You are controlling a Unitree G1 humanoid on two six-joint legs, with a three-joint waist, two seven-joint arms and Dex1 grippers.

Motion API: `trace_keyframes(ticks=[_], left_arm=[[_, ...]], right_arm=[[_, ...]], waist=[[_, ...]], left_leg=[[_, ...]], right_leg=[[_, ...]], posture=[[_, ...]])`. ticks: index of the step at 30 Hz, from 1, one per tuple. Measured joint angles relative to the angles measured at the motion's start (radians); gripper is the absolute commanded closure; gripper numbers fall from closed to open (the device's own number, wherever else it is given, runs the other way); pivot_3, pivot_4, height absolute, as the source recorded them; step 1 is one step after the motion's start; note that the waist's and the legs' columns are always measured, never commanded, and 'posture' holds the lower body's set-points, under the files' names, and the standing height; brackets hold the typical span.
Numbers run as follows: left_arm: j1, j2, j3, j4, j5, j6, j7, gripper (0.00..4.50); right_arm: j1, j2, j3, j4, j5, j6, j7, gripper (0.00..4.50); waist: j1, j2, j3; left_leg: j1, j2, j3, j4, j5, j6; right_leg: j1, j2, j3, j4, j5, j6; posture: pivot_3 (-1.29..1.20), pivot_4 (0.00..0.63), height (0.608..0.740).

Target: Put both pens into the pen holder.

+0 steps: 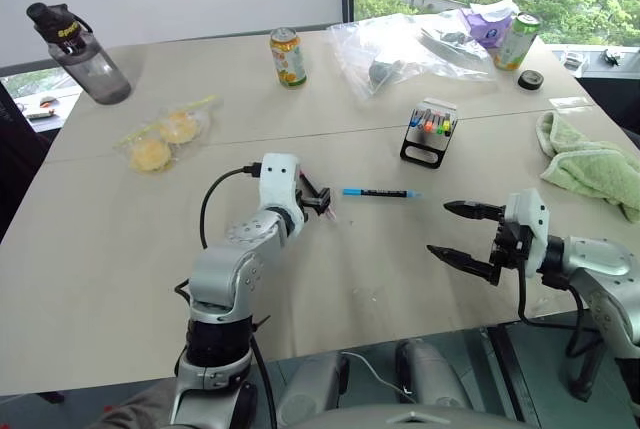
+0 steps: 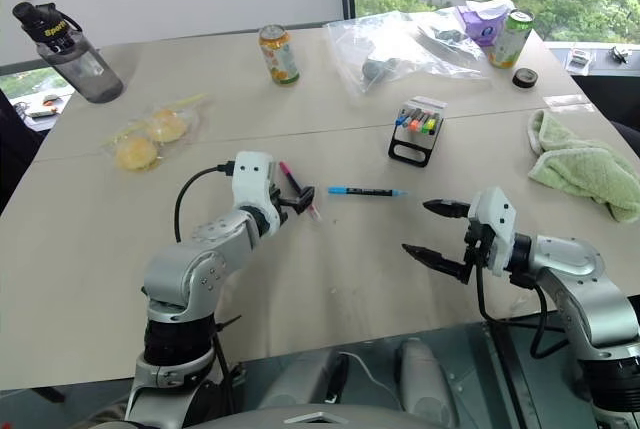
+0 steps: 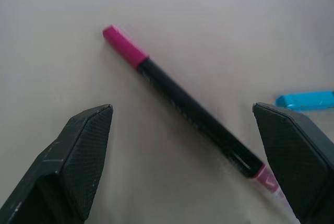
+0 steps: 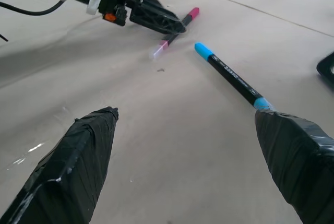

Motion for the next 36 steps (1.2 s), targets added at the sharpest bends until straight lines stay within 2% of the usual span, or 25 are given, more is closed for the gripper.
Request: trace_keyframes(ticks=[11, 12, 13, 20, 21, 30, 36], left_arm=[[-0.061, -0.024, -0.023, 0.035, 0.071, 0.071, 0.021, 0.06], [-0.067, -0.021, -0.031, 0.035, 0.085, 0.085, 0.025, 0.57], [-0.069, -0.018, -0.036, 0.034, 0.097, 0.093, 0.031, 0.83], [-0.064, -0.028, -0.034, 0.011, 0.142, 0.127, 0.041, 4.06], [-0.063, -0.036, -0.026, 0.009, 0.147, 0.131, 0.043, 4.39], [-0.015, -0.051, 0.005, -0.031, 0.162, 0.099, 0.039, 4.39], [0.116, -0.069, 0.12, -0.074, 0.012, -0.146, -0.177, 4.39]], right_arm=[[0.027, -0.005, -0.022, -0.028, 0.012, 0.0, -0.011, 0.0], [0.028, -0.005, -0.028, -0.028, 0.021, 0.0, -0.009, 0.0], [0.028, -0.005, -0.032, -0.028, 0.028, 0.0, -0.002, 0.0], [0.026, -0.004, -0.036, -0.031, 0.075, 0.001, 0.019, 0.0], [0.026, -0.005, -0.036, -0.031, 0.075, 0.001, 0.02, 0.0], [0.017, -0.004, -0.033, -0.031, 0.073, 0.002, 0.011, 0.0], [-0.041, 0.061, -0.033, -0.037, 0.109, 0.066, -0.07, 0.0]], waist=[[-0.001, 0.0, 0.0], [-0.001, 0.0, -0.001], [-0.002, 0.0, -0.001], [-0.002, 0.0, -0.001], [-0.002, 0.0, -0.001], [-0.007, 0.0, -0.001], [-0.001, 0.0, -0.001]], left_leg=[[0.001, 0.0, 0.001, 0.0, 0.0, 0.0], [0.001, 0.0, 0.001, 0.0, 0.0, 0.0], [0.001, 0.0, 0.001, 0.0, 0.0, 0.0], [0.001, 0.0, 0.001, 0.0, 0.0, 0.0], [0.001, 0.0, 0.001, 0.0, 0.0, 0.0], [0.002, 0.0, 0.002, 0.0, 0.0, 0.0], [0.0, 0.0, 0.002, 0.001, 0.0, 0.0]], right_leg=[[0.0, 0.0, 0.0, 0.001, 0.0, 0.0], [0.0, 0.0, 0.001, 0.001, 0.0, 0.0], [0.0, 0.0, 0.001, 0.001, 0.0, 0.0], [0.0, 0.0, 0.001, 0.001, 0.0, 0.0], [0.0, 0.0, 0.001, 0.001, 0.0, 0.0], [0.0, 0.0, 0.002, 0.001, 0.0, 0.0], [0.0, 0.0, 0.001, 0.001, 0.0, 0.0]], posture=[[0.0, 0.15, 0.739], [0.0, 0.15, 0.739], [0.0, 0.15, 0.739], [0.0, 0.15, 0.739], [0.0, 0.15, 0.739], [0.0, 0.15, 0.739], [0.0, 0.15, 0.739]])
